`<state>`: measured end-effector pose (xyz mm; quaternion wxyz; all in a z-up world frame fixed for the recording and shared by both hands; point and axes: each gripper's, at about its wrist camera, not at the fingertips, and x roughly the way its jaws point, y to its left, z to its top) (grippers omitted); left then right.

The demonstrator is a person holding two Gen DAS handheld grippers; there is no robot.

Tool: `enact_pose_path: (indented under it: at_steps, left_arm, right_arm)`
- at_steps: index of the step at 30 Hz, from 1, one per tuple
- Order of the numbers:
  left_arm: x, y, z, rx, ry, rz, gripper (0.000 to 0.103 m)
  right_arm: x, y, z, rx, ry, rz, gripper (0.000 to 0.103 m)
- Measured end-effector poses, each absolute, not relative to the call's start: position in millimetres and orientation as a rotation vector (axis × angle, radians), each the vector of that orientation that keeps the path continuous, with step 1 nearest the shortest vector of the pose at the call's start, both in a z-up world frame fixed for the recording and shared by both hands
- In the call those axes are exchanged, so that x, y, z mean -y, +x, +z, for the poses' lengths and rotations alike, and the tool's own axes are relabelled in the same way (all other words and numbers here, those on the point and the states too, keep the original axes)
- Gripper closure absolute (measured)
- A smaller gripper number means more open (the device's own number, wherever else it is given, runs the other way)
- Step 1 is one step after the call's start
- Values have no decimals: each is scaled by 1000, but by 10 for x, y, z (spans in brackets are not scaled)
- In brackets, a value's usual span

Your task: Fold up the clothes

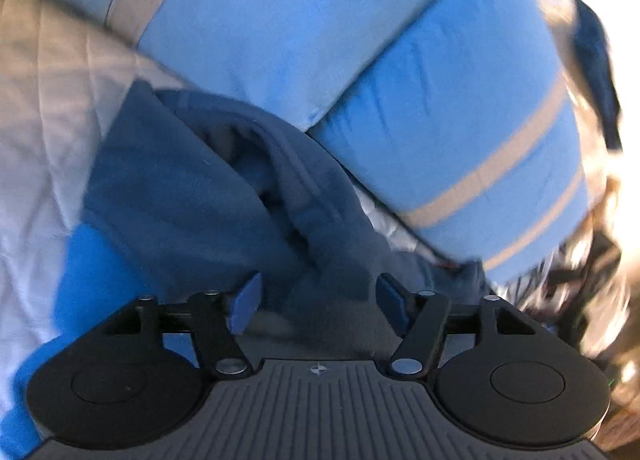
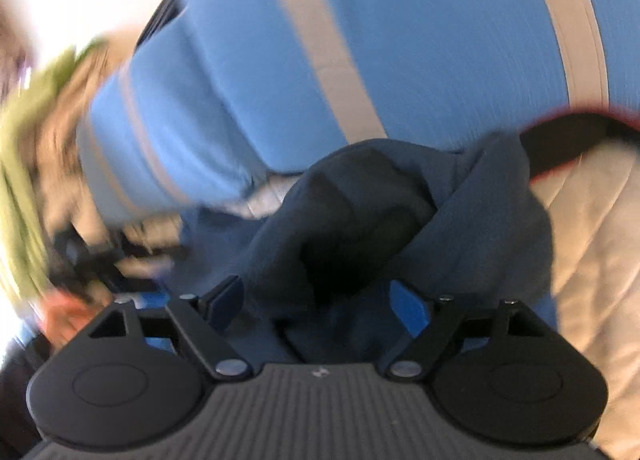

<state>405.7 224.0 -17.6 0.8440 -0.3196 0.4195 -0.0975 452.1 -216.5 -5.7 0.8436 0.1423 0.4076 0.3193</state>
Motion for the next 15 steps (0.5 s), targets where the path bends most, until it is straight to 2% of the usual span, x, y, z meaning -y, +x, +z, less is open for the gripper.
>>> enact_pose_path:
  at_steps: [8,11,13,15]
  left_arm:
    - [-1519,3624,8,-805,-31,-217,35]
    - [-1306,3667,-104,-790,95,-144,36]
    - [-1341,3741,-156,-763,50,-87,36]
    - [-1407,3853,-167,-755,-16,-42,38]
  right_arm:
    - [1704,4135,-50,-737,-78,636,15]
    - [1589,4162,-90,-698,-108,588,15]
    - [1428,4178,-145,-672,-117,534,17]
    - [1377,4229,-193,-659,-111,474,41]
